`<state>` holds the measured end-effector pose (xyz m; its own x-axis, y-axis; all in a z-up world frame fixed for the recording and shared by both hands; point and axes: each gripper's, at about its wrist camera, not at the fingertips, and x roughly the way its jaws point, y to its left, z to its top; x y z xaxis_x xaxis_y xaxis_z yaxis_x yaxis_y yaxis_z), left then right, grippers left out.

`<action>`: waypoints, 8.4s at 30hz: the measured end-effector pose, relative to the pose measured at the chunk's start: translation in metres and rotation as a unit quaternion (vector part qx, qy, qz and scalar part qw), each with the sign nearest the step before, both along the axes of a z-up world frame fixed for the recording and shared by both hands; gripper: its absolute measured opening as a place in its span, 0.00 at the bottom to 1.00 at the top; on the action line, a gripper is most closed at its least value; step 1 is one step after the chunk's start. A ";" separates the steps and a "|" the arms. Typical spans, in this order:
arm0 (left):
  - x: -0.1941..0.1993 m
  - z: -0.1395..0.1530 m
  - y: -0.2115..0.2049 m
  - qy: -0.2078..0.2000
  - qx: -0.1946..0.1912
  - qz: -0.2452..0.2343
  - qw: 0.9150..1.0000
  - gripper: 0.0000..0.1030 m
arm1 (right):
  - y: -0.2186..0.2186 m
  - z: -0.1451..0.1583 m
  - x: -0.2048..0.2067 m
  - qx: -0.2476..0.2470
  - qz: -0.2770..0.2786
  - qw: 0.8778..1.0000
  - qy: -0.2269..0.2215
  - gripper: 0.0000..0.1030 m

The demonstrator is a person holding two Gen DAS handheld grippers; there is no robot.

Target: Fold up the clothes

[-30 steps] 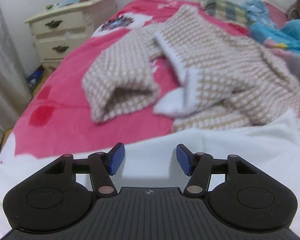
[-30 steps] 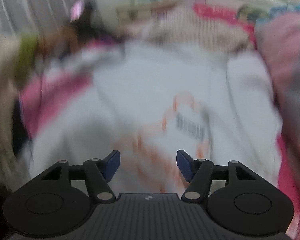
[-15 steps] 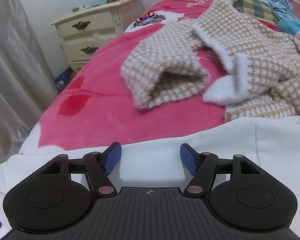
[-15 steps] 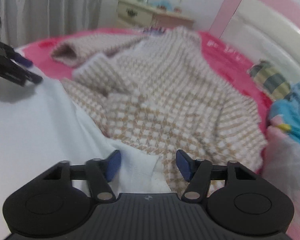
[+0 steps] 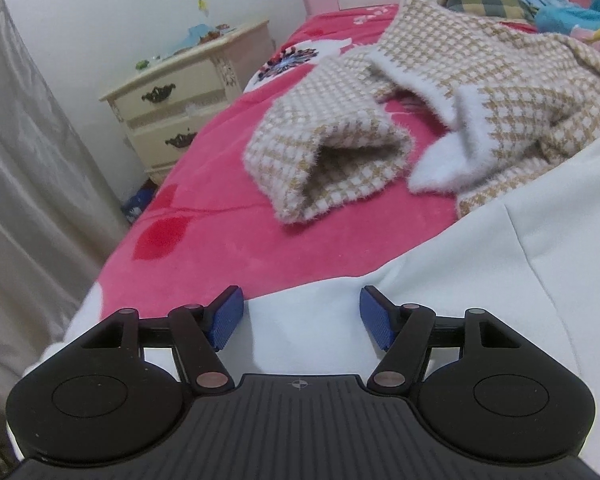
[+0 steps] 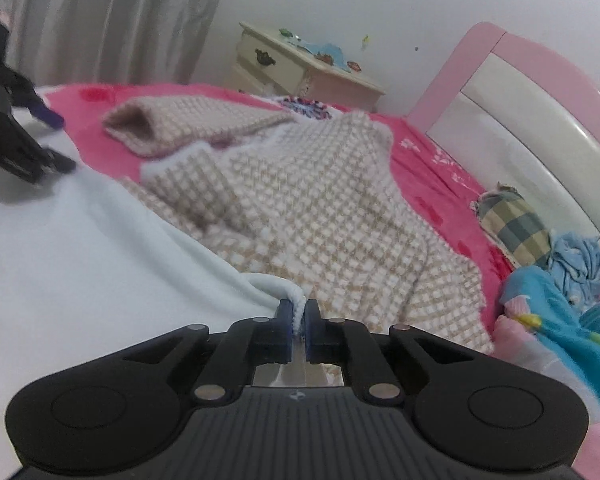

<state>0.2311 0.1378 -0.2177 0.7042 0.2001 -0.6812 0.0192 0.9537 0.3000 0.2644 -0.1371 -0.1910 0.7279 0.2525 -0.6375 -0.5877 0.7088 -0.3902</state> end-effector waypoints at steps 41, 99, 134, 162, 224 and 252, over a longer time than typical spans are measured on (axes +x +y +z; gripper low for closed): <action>-0.131 0.019 -0.065 0.212 -0.013 -0.095 0.973 0.27 | -0.148 0.114 -0.248 0.270 -0.098 0.935 0.210 0.34; -0.255 0.221 0.118 0.103 -0.227 0.047 0.967 0.41 | 0.128 0.009 -0.437 0.164 0.240 0.943 0.160 0.15; -0.164 0.106 -0.193 0.203 -0.062 -0.192 0.958 0.44 | -0.130 0.059 -0.328 0.221 -0.194 0.936 0.192 0.51; -0.142 0.027 -0.184 0.180 -0.242 -0.169 0.938 0.46 | -0.123 0.018 -0.223 0.171 -0.092 0.980 -0.033 0.05; -0.147 0.010 -0.117 0.089 -0.306 -0.090 0.944 0.46 | -0.129 -0.015 -0.154 0.406 -0.196 0.832 0.323 0.53; -0.154 0.009 -0.127 0.073 -0.273 -0.089 0.955 0.46 | -0.346 0.302 -0.289 0.256 -0.382 0.837 -0.296 0.07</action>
